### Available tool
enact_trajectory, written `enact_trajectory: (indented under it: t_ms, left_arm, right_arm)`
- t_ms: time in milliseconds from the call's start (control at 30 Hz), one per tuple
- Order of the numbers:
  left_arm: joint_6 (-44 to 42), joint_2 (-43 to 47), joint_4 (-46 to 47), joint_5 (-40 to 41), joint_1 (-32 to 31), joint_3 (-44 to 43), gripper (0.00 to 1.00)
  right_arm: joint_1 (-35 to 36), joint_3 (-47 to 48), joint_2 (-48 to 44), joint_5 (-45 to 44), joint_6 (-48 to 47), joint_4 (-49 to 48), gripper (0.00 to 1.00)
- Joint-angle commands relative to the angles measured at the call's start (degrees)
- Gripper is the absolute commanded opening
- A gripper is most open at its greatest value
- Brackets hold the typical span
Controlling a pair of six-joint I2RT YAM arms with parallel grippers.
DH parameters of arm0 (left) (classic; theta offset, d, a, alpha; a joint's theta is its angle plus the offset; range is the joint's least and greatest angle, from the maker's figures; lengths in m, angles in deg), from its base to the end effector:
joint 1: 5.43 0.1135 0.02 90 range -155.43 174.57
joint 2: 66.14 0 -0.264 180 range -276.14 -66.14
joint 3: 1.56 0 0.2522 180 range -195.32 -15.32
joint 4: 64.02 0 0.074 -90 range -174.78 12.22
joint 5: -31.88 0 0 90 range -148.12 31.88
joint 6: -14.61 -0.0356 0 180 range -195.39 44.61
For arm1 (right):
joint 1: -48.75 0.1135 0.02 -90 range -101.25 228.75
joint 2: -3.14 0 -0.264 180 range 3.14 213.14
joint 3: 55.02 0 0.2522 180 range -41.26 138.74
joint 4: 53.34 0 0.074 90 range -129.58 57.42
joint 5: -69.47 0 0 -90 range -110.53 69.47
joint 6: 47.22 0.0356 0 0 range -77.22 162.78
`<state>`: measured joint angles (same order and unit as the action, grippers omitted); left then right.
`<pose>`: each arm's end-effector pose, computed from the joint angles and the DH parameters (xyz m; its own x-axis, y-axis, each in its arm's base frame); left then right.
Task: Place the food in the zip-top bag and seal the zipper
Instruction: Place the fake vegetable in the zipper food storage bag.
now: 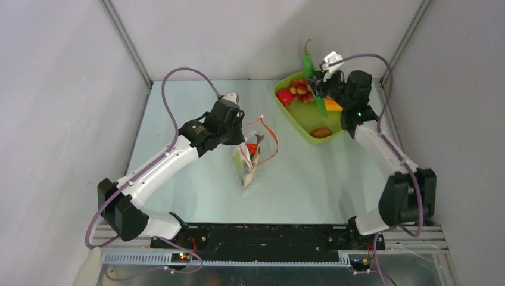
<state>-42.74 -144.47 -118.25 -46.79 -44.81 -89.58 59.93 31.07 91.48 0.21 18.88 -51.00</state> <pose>0.2308 -0.1804 0.3381 -0.7337 -0.0821 -0.6745 0.1402 0.9530 -0.2685 0.3618 0.0844 0.3589 0.1420 -0.3582 -0.9228 -0.5142 0.7699 -0.3779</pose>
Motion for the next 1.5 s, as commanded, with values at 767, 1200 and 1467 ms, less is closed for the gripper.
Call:
enact_trajectory:
  t_ms: [767, 1200, 1467]
  left_arm:
    - [7.5, 6.7, 5.3, -8.7, 1.1, 4.9, 0.00]
    - [9.0, 9.5, 5.2, -7.6, 1.1, 5.8, 0.00]
    - [9.1, 11.1, 4.5, -6.2, 1.1, 6.4, 0.00]
  right_arm:
    - [36.0, -33.6, -12.7, -16.6, 35.3, -61.3, 0.00]
    - [46.1, -36.7, -8.8, -27.4, 25.4, -54.7, 0.00]
    - [50.2, -36.7, -8.0, -33.8, 24.1, -47.8, 0.00]
